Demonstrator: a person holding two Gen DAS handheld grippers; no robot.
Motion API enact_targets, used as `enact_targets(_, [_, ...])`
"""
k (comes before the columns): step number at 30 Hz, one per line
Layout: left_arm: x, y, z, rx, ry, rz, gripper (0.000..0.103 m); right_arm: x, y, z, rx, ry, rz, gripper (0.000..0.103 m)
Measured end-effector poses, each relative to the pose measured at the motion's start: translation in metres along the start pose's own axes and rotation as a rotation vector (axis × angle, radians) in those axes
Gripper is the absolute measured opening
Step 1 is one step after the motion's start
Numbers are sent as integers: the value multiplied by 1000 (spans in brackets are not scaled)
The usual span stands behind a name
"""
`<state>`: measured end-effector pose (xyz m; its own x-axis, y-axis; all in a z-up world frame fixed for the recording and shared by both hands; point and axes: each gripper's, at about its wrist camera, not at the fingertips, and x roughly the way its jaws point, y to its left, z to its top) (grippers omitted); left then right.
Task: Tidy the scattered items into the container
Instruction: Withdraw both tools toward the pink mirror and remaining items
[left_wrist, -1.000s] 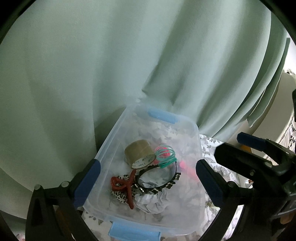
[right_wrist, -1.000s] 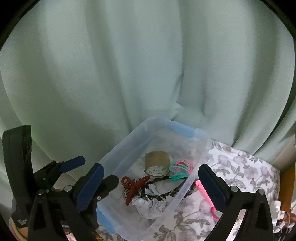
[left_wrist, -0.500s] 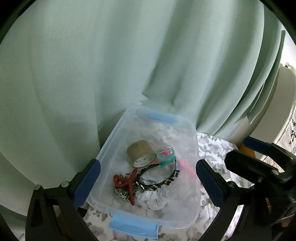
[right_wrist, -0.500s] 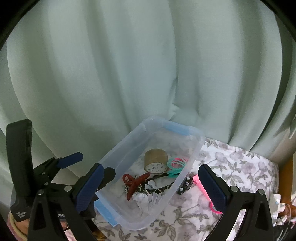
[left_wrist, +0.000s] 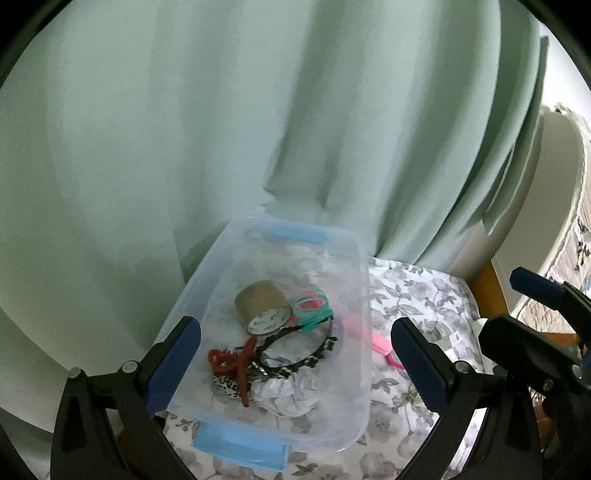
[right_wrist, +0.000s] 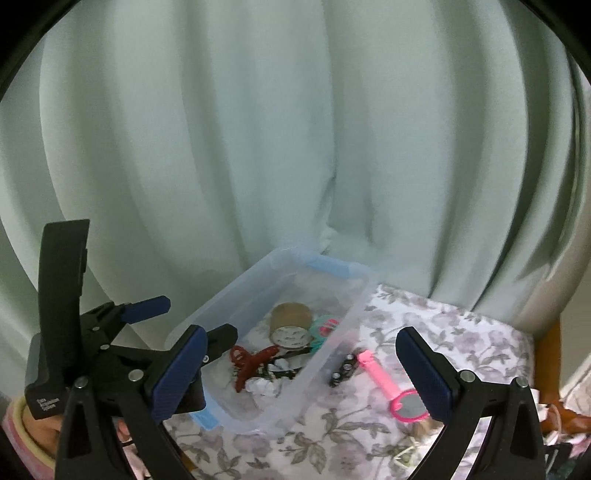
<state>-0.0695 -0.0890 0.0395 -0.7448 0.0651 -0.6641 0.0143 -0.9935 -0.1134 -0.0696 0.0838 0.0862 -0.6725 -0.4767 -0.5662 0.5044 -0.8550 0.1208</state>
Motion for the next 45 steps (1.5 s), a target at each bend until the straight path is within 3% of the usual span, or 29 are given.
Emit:
enact_targets(19, [8,-95,-4,191,43,-39,103,-41,-81,-45,215,-21,-75,103])
enact_targets(37, [31,-144,-25,269,102,-71,103,-66,-108,-82,190,-152,-194,103])
enact_targets(45, [40,-162,-39,290,91,-81,103,-67,-130,-102,270,-118,-189,103])
